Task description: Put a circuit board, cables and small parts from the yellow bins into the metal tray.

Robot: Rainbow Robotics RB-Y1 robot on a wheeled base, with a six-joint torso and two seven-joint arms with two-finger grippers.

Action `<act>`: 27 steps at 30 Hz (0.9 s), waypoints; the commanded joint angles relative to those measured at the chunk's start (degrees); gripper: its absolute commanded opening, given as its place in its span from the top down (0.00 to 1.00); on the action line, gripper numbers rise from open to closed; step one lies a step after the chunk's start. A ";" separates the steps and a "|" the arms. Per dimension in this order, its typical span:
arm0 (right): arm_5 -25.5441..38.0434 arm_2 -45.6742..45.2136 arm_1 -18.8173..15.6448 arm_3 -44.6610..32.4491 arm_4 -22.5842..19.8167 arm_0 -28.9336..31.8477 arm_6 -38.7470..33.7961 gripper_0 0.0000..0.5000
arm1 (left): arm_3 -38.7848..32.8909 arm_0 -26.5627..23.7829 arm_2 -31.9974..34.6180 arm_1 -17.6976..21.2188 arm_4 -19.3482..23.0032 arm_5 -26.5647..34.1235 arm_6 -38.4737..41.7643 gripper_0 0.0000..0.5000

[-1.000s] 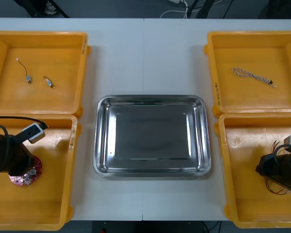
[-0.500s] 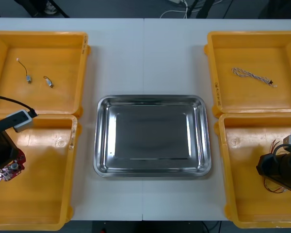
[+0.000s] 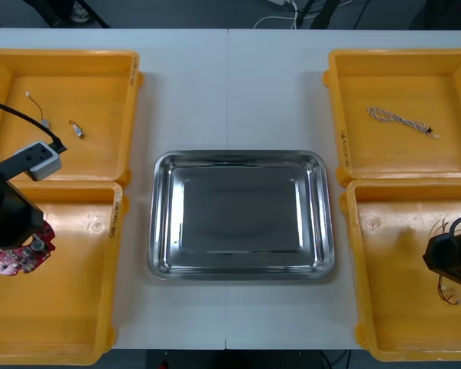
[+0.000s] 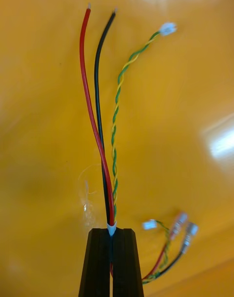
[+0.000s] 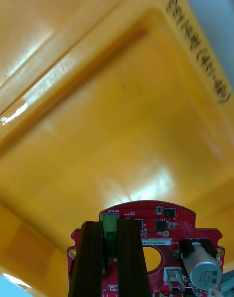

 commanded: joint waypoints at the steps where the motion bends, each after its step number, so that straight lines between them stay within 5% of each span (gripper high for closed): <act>1: 5.03 -5.96 0.67 -5.02 -1.02 -3.26 2.09 1.00 | -3.07 -5.80 -0.62 -2.41 0.28 0.60 5.70 1.00; 9: 15.89 -12.46 0.67 -10.30 -2.78 -7.39 4.20 1.00 | -4.30 -10.11 -7.04 -4.60 -1.83 0.60 15.46 1.00; 14: 15.89 -16.07 0.58 -12.50 -5.86 -9.68 5.07 1.00 | -4.30 -13.18 -11.78 -6.89 -4.91 0.60 20.73 1.00; 27: 15.89 -17.39 -8.38 -13.73 -15.44 -12.14 8.33 1.00 | -0.35 -21.62 -23.56 -13.66 -9.13 0.60 31.90 1.00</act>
